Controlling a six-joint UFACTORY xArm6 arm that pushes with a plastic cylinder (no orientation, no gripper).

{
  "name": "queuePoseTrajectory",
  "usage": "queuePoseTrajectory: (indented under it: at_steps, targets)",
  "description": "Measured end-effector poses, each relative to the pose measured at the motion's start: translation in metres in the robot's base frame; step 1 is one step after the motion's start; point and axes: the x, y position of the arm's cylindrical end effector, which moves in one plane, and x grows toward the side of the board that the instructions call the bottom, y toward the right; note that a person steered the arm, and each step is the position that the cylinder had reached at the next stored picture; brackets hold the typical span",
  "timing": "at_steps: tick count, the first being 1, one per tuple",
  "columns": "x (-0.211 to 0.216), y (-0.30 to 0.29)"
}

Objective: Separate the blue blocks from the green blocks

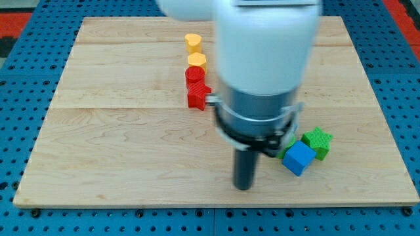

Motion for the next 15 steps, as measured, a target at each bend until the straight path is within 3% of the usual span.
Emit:
queuePoseTrajectory:
  at_steps: [2, 7, 12, 15]
  targets:
    - [0.0, 0.081]
    - [-0.02, 0.107]
    - [-0.074, 0.107]
    - [-0.105, 0.056]
